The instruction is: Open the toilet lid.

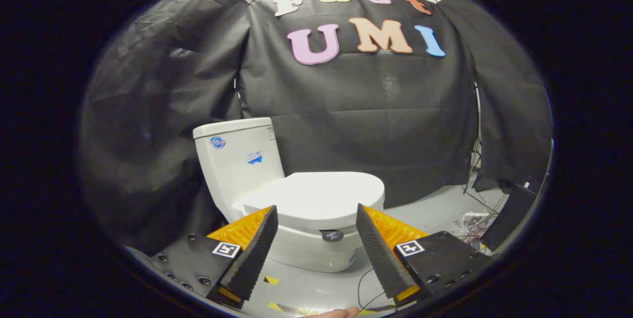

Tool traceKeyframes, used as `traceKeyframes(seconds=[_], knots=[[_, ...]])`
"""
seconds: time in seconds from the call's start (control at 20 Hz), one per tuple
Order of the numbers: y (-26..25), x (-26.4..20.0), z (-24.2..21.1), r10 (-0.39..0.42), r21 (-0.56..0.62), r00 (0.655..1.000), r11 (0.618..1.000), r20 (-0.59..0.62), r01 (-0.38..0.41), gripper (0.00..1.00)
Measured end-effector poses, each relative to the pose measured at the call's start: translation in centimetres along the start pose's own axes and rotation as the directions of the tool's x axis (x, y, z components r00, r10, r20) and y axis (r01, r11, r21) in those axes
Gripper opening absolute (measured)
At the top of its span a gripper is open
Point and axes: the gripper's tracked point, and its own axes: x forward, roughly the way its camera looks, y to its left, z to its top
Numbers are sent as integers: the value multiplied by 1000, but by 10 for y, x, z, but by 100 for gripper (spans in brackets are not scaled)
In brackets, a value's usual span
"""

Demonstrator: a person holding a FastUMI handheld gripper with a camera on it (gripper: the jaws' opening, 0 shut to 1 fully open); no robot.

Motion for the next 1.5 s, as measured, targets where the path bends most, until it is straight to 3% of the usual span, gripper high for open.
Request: traceKeyframes(seconds=[0.4,0.5,0.65,0.75,0.85,0.95,1.1,1.2,1.3,1.4,1.5], knots=[[-18,21,-38,-46,73,998,996,-37,49,98],[-25,35,-56,-60,137,996,988,-73,69,98],[-30,61,-82,-47,293,990,952,-132,84,97],[-33,76,-107,-68,383,979,913,-193,139,97],[-28,83,-121,-55,462,975,874,-217,152,91],[-27,95,-125,-39,584,978,797,-207,155,91],[-31,116,-146,-61,738,970,638,-235,219,91],[-16,116,-165,-2,792,953,555,-303,253,66],[-12,120,-149,14,860,971,467,-239,205,42],[-13,131,-158,18,891,970,400,-244,217,18],[-11,139,-150,21,927,978,322,-208,190,18]])
